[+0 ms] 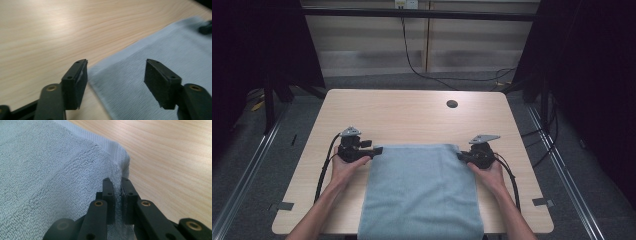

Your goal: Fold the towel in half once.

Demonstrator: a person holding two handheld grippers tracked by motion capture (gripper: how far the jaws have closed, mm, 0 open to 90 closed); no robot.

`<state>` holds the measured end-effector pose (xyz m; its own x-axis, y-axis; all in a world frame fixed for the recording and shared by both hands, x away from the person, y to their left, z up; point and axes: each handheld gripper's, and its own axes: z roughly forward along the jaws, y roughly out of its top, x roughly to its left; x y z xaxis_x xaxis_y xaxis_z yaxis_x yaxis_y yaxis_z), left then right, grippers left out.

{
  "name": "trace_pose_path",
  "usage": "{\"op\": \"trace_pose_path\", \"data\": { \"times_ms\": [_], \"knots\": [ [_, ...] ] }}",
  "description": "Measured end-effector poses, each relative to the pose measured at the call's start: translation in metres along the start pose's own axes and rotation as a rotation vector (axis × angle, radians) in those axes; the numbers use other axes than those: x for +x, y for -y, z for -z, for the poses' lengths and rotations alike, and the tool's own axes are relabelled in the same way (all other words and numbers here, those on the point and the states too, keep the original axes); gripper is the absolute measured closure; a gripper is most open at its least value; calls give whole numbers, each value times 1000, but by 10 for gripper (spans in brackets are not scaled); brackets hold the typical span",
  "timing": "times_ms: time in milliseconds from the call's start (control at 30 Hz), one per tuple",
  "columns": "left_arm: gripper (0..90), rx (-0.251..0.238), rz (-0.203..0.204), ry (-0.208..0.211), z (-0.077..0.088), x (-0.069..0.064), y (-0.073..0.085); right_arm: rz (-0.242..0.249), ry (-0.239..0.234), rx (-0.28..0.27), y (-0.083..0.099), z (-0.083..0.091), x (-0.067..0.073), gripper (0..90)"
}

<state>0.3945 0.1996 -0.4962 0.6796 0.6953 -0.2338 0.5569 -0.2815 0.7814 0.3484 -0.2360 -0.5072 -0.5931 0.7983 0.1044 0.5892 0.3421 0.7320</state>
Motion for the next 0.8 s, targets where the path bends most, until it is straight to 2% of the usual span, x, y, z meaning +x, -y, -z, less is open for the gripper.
{"op": "trace_pose_path", "data": {
  "times_ms": [33,133,167,233,267,333,433,533,567,600,633,667,700,733,800],
  "knots": [
    [373,25,-44,-42,-2,-3,0,-14,-1,0,0,1,1,838],
    [360,35,-39,-31,-6,-3,2,-13,-7,-5,0,1,1,830],
    [359,42,-53,-39,-7,-3,3,-16,-7,-3,0,2,2,828],
    [344,60,-48,-59,-10,-2,4,-9,-14,-3,0,1,3,818],
    [334,75,-60,-66,-11,-2,4,-9,-18,-2,0,1,4,817],
    [344,78,-57,-69,-13,-1,5,-7,-17,1,0,1,5,813],
    [380,88,-86,-72,-14,-3,6,-14,-27,-9,-1,3,5,808],
    [501,80,-100,-54,-14,-4,7,-18,-31,-12,-1,4,5,809],
    [555,92,-135,-32,-13,-6,7,-17,-33,-14,-1,5,5,812],
    [587,98,-148,-30,-13,-8,7,-21,-44,-17,-1,5,5,822],
    [646,100,-152,-12,-13,-8,7,-26,-58,-18,-1,6,5,829],
    [710,100,-152,-12,-13,-8,7,-26,-62,-22,-2,7,6,834],
    [710,97,-164,-20,-13,-9,8,-26,-62,-22,-2,7,6,834],
    [805,99,-140,21,-13,-9,8,-28,-69,-28,-3,9,6,843],
    [831,106,-142,42,-11,-10,8,-29,-81,-39,-4,11,6,849]
  ]
}}
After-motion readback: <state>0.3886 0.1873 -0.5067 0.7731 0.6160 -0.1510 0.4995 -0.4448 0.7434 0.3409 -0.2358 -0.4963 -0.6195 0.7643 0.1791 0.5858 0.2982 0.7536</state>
